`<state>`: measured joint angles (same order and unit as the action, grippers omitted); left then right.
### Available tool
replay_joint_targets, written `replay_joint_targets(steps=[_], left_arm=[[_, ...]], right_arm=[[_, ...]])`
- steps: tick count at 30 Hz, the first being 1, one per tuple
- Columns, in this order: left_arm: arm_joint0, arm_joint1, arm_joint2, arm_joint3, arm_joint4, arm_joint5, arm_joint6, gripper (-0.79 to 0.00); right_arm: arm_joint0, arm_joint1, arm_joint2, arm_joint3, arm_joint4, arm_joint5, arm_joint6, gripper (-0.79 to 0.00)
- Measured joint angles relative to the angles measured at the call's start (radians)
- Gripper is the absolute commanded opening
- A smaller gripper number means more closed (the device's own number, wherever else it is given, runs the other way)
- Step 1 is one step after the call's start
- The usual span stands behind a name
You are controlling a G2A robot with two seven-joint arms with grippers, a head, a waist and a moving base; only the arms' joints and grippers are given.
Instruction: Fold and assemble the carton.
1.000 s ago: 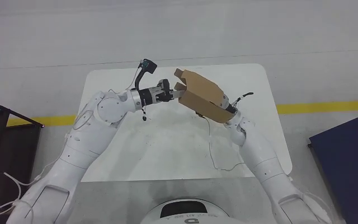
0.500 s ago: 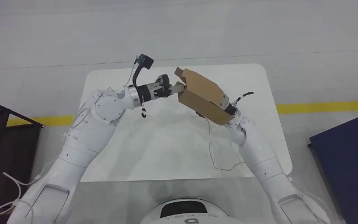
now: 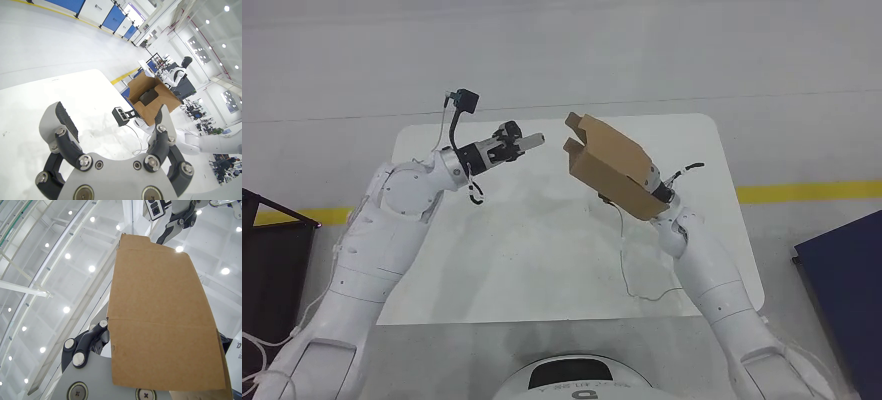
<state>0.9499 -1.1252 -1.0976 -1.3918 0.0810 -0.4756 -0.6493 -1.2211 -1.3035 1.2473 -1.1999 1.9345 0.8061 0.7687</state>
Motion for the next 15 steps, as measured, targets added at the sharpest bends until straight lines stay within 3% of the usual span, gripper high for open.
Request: replay_joint_targets(steps=[9,15], left_arm=[[0.047,-0.001,0.019,0.008,0.106,0.015,0.055,0.000],[0.031,-0.011,0.057,0.039,0.203,0.013,0.099,0.000]], right_arm=[[-0.007,-0.005,0.010,0.001,0.063,0.004,-0.018,-0.785],[-0.019,-0.005,0.007,-0.007,0.029,0.020,-0.016,-0.785]])
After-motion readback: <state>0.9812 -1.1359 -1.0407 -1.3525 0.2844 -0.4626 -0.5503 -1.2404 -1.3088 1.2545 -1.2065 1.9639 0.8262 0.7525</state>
